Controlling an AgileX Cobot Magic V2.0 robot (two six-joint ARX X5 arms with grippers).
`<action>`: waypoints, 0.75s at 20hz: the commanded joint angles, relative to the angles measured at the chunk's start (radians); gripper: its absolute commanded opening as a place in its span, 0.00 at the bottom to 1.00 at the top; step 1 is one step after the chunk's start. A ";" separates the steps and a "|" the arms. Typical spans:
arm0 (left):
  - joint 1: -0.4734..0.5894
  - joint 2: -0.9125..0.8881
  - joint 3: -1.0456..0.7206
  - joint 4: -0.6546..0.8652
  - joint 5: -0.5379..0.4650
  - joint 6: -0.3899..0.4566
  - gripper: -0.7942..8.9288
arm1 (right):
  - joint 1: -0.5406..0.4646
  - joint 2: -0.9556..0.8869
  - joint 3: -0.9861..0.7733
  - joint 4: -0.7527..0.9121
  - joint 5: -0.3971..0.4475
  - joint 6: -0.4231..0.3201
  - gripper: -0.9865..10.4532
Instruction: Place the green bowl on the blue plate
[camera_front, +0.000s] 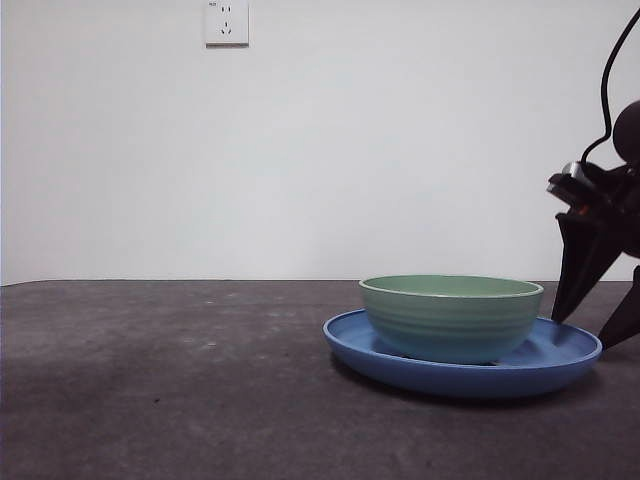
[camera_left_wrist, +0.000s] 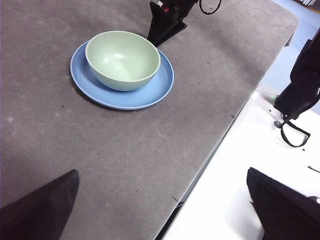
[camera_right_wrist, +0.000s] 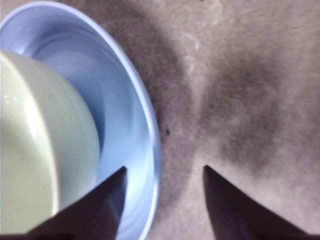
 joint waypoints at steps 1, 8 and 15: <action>-0.005 0.002 0.006 0.010 0.005 0.008 0.66 | 0.005 0.034 0.018 0.017 -0.027 -0.024 0.26; -0.005 0.002 0.006 0.010 0.005 0.008 0.66 | 0.020 0.045 0.018 0.041 -0.044 -0.007 0.18; -0.005 0.002 0.006 0.010 0.005 0.008 0.66 | 0.028 0.079 0.018 0.031 -0.038 0.001 0.10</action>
